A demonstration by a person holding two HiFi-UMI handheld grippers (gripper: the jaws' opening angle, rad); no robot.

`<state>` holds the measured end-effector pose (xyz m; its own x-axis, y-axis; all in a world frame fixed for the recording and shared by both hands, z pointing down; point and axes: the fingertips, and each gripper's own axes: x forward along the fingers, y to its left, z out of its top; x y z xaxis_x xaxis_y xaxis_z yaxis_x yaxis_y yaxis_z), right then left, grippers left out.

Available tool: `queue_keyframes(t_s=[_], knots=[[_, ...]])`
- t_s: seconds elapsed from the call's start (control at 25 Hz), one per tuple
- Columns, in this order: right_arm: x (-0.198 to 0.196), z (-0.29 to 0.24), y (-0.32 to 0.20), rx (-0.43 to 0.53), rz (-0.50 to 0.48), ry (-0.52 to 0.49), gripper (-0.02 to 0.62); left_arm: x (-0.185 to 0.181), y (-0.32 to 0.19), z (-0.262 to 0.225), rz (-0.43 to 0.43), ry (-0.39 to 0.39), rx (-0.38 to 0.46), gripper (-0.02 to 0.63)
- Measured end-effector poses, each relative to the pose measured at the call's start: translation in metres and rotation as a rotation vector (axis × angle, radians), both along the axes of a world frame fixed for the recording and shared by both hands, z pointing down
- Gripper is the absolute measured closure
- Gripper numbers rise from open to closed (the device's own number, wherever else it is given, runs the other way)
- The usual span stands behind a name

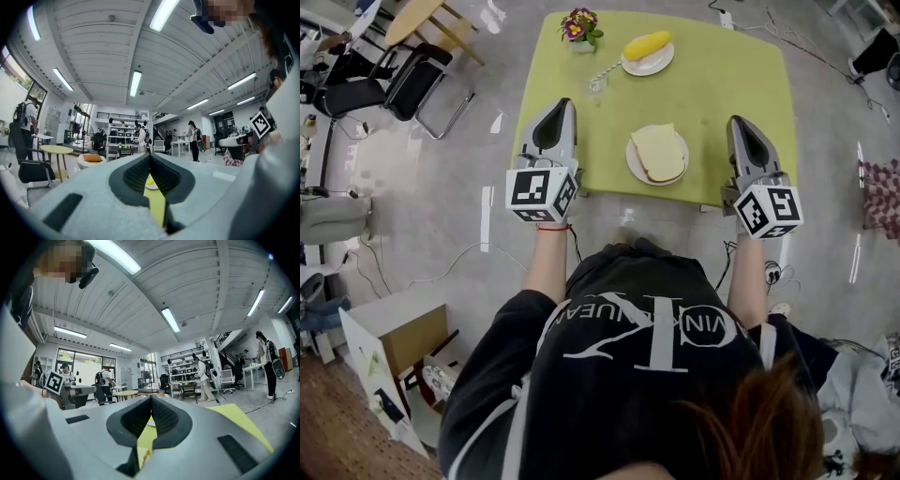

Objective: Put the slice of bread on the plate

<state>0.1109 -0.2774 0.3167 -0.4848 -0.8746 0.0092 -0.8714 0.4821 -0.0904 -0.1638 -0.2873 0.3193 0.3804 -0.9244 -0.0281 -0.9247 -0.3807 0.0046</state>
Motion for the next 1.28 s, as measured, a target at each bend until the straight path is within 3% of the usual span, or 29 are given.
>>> queue_keyframes(t_s=[1.28], knots=[[-0.006, 0.026, -0.005, -0.063, -0.034, -0.001, 0.595, 0.002, -0.012, 0.012, -0.011, 0.009, -0.028, 0.604]])
